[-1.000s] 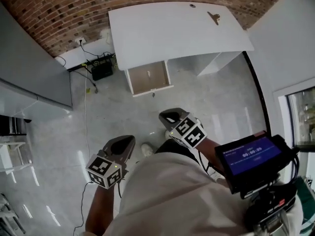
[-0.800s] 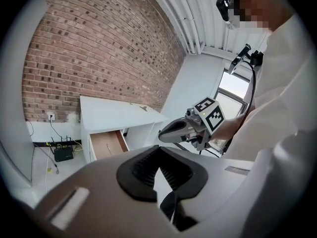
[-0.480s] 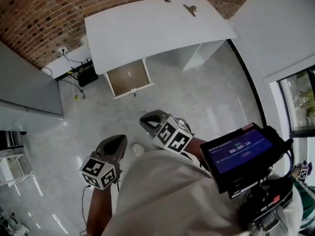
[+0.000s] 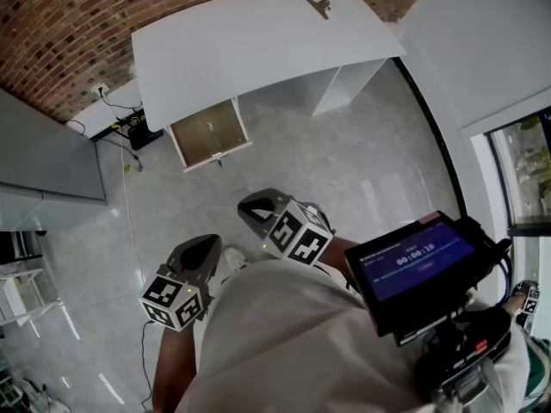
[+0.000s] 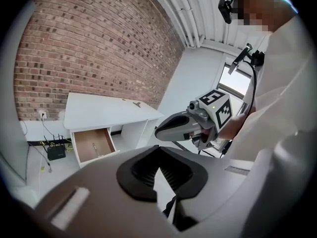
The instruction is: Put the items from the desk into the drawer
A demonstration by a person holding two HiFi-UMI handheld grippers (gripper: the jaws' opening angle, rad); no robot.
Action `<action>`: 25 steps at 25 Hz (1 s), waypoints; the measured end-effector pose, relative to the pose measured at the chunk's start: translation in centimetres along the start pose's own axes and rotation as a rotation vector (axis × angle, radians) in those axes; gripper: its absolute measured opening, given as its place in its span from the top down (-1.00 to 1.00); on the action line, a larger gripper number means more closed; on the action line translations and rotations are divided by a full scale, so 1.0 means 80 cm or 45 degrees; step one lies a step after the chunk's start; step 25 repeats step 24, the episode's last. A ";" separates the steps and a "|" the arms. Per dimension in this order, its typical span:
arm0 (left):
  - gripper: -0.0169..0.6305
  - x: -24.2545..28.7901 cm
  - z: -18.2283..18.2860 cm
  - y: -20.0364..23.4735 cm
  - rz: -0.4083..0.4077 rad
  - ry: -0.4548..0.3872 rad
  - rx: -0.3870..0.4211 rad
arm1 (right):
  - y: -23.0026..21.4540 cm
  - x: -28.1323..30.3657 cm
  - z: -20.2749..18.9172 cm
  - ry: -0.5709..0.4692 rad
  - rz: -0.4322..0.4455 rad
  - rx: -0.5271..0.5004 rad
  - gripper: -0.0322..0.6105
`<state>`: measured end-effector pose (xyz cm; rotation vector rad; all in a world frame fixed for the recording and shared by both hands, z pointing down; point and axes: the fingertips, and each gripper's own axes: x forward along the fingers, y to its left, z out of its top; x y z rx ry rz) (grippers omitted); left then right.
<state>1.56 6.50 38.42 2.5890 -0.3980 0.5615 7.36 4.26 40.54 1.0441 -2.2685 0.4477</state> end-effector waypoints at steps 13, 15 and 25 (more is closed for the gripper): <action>0.92 0.037 0.020 -0.026 0.032 0.021 0.013 | -0.026 -0.021 -0.010 -0.034 0.033 -0.058 0.89; 0.92 0.038 0.020 -0.026 0.034 0.023 0.015 | -0.027 -0.021 -0.011 -0.036 0.036 -0.055 0.89; 0.92 0.032 0.024 -0.013 0.031 0.028 0.012 | -0.035 -0.007 -0.002 -0.027 0.033 -0.058 0.89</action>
